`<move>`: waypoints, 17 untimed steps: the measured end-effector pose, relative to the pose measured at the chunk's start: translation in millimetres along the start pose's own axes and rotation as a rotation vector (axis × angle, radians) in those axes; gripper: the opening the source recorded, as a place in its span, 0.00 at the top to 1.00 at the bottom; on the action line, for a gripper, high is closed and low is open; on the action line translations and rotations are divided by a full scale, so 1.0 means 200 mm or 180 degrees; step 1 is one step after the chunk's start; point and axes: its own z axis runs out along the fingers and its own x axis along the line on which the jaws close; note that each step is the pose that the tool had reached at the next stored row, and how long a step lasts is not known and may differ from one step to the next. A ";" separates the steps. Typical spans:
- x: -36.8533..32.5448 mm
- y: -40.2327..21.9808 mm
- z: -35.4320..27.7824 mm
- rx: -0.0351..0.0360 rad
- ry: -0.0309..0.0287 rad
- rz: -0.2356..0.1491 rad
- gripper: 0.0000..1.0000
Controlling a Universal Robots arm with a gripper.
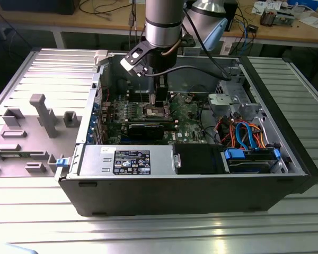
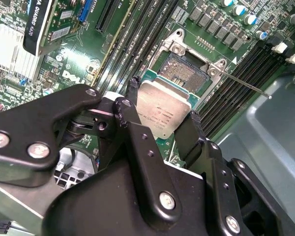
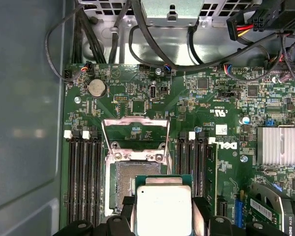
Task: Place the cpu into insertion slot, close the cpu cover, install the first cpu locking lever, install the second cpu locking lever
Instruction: 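Place the cpu into insertion slot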
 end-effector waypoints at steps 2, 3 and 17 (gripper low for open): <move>0.000 0.000 0.000 0.0000 -0.0002 0.0000 0.45; 0.000 0.000 0.000 0.0000 -0.0003 0.0000 0.45; 0.003 -0.001 0.047 -0.0011 -0.0035 0.0002 0.45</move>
